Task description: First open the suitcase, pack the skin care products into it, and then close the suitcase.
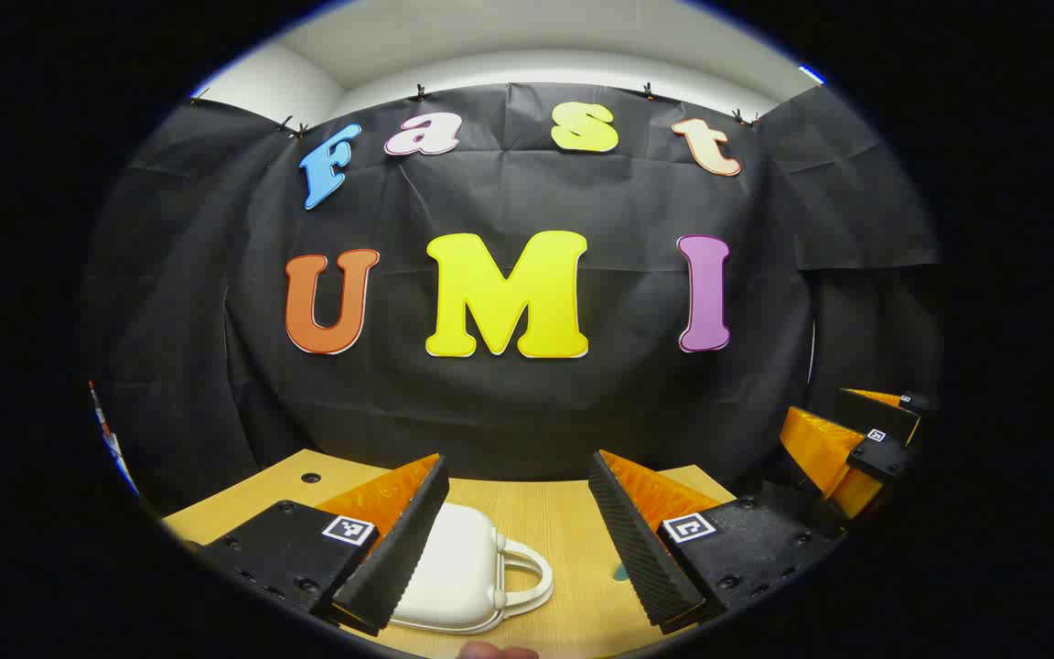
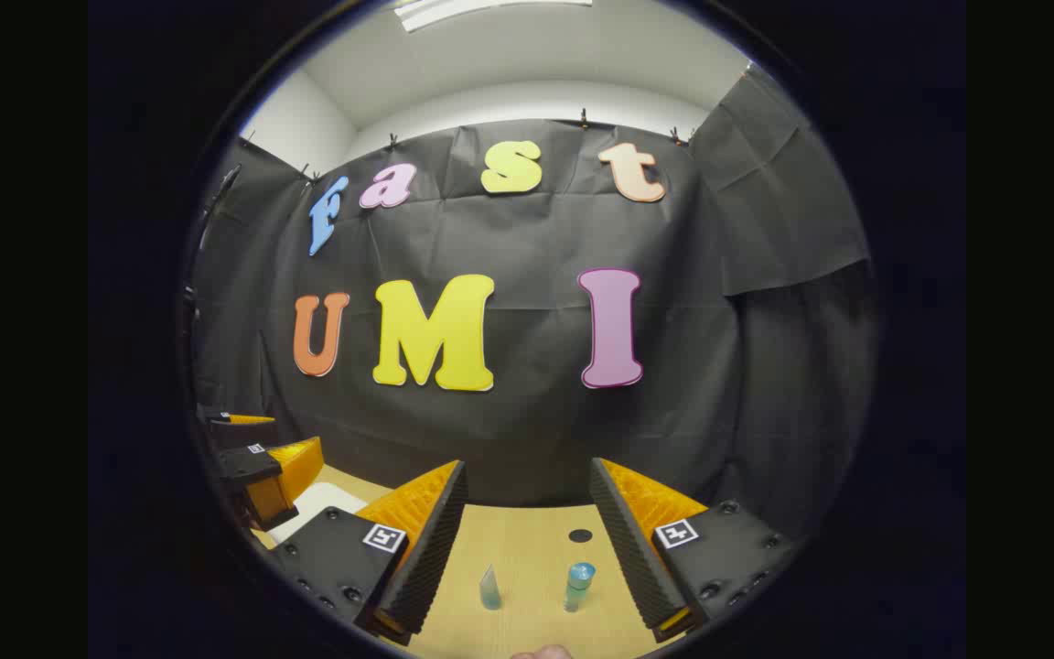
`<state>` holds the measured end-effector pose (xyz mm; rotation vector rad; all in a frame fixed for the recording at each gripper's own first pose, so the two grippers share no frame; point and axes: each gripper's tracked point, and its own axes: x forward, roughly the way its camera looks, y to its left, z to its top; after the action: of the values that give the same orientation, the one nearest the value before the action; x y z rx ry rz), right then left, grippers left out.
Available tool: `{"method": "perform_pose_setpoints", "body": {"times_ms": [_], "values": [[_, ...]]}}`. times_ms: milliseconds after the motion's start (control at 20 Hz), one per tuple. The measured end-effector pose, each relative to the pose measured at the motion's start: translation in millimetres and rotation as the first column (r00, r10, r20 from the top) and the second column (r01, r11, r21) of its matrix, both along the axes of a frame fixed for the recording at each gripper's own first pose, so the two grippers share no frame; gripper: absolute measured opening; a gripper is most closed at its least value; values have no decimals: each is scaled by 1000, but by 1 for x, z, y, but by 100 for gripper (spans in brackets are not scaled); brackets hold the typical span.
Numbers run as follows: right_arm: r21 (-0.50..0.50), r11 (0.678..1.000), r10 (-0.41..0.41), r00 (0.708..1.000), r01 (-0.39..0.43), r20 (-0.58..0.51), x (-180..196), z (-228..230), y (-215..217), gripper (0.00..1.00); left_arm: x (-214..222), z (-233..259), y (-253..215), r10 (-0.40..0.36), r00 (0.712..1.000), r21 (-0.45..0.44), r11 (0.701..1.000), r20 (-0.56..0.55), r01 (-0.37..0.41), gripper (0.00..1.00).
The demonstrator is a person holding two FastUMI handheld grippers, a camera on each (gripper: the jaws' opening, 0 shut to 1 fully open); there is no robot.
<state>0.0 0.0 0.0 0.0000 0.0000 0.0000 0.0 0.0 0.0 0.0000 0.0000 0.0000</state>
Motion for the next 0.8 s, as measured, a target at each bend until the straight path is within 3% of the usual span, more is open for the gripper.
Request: {"method": "perform_pose_setpoints", "body": {"times_ms": [800], "values": [[8,1000,7,1000,-7,-17,9,-6,-2,80,9,-3,-4,-4,1000,15,1000,-2,4,98]]}}
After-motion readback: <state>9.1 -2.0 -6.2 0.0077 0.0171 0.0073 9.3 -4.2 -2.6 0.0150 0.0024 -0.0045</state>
